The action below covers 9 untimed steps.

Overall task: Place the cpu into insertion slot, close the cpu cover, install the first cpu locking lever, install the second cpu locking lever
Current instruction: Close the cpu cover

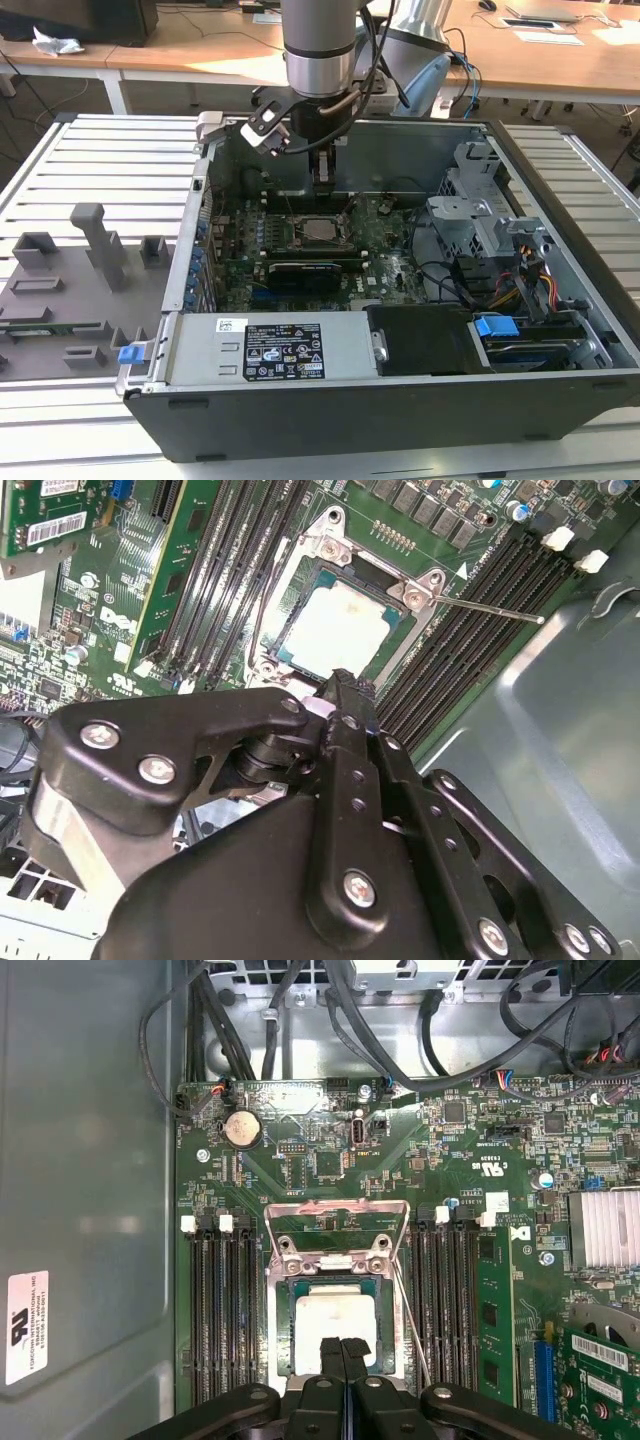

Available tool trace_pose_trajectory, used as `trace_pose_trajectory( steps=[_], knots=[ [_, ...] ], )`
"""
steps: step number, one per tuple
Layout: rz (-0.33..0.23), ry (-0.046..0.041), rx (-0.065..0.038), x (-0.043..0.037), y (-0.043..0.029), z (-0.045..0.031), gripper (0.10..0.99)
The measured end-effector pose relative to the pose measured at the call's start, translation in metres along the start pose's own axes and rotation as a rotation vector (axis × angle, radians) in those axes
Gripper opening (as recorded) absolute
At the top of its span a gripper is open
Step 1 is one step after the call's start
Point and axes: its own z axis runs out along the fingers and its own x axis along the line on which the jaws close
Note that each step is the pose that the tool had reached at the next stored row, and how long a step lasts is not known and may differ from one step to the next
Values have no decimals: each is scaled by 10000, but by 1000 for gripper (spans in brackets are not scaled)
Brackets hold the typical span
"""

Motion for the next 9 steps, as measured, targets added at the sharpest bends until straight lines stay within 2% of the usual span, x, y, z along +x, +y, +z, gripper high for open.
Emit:
trace_pose_trajectory(
  steps=[5, 9],
  knots=[
    [0, -4, 1, 0, 1, -9, 106],
    [0, -2, 0, 1, 8, -89, 106]
  ],
)
